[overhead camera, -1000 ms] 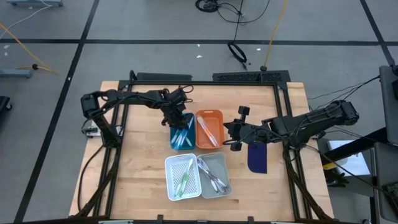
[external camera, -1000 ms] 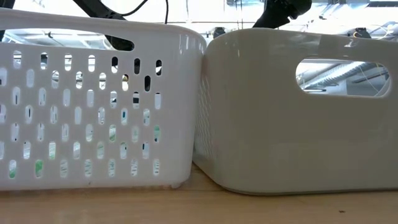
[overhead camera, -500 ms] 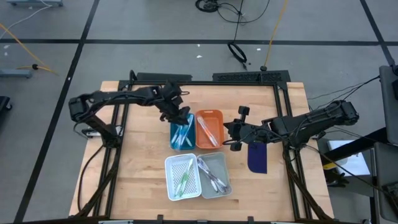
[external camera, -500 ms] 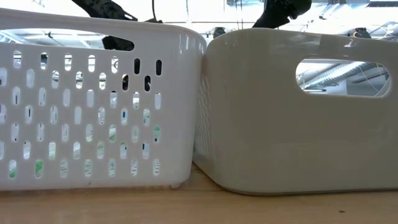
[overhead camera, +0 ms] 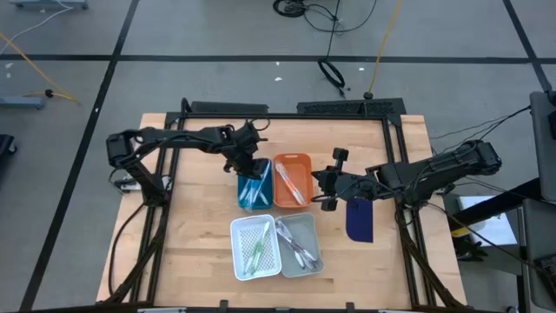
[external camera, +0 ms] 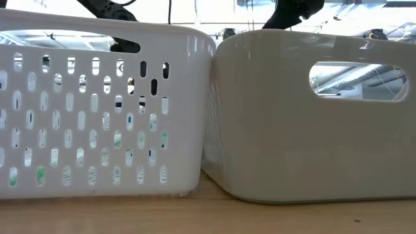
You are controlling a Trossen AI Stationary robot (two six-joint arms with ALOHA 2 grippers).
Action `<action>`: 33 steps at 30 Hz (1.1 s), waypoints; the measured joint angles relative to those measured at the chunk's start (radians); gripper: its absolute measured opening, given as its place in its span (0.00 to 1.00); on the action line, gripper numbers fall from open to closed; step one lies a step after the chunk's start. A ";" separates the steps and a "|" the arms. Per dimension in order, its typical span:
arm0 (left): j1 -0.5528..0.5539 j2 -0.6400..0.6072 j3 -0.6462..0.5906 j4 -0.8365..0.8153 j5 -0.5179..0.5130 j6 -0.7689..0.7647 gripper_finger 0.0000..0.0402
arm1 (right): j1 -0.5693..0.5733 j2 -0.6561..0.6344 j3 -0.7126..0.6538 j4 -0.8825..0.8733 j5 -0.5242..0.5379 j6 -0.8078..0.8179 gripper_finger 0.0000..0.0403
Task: Pick & Place Toothbrushes
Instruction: Put the blue toothbrush into the blue bin, then return to Home Position
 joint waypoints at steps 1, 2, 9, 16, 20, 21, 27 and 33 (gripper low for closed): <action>0.000 0.008 -0.001 -0.003 0.000 0.005 0.17 | 0.000 0.000 0.000 0.000 0.000 0.000 0.00; 0.000 0.014 -0.001 0.002 0.000 0.007 0.16 | 0.000 0.000 0.000 0.000 0.000 0.000 0.00; 0.002 0.046 0.000 -0.006 -0.015 0.033 0.14 | 0.000 0.000 0.000 0.000 0.000 0.000 0.00; 0.002 0.063 0.000 -0.024 -0.025 0.041 0.14 | 0.000 0.000 0.000 0.000 0.000 0.000 0.00; 0.008 0.062 0.000 -0.025 -0.027 0.039 0.14 | 0.000 0.000 0.000 0.000 0.000 0.000 0.00; 0.012 0.057 0.000 -0.021 -0.024 0.037 0.14 | 0.000 0.000 0.000 0.000 0.000 -0.001 0.00; 0.020 -0.008 0.000 0.014 -0.026 0.023 0.14 | 0.000 0.000 0.000 -0.001 0.000 -0.002 0.00; 0.006 -0.089 0.000 0.032 -0.027 0.005 0.14 | 0.000 0.000 0.000 -0.001 0.000 -0.003 0.00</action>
